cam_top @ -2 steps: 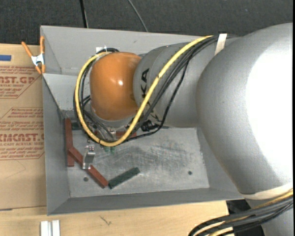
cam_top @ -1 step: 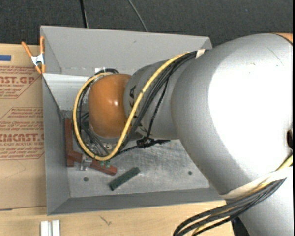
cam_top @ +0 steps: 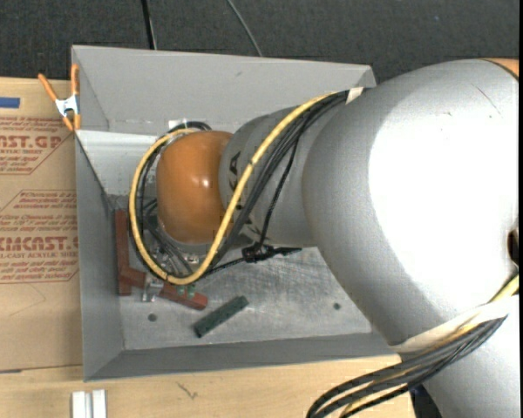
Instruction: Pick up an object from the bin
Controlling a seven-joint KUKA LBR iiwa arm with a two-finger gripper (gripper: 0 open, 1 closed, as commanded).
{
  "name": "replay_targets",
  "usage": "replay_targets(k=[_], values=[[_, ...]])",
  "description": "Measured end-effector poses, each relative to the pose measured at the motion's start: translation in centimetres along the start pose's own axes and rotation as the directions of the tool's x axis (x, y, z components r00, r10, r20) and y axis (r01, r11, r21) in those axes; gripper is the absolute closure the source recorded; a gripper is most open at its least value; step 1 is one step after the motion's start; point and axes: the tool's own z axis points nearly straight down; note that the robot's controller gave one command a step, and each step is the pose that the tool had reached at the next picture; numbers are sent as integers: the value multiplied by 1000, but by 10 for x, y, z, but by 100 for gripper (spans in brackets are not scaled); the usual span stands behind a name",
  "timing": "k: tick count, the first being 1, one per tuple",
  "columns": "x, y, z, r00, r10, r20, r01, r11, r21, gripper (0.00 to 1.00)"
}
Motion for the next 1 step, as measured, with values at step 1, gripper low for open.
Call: replay_targets(k=[1], values=[[-5, 2, -196, 1000, -30, 8, 30, 1000, -4, 100]])
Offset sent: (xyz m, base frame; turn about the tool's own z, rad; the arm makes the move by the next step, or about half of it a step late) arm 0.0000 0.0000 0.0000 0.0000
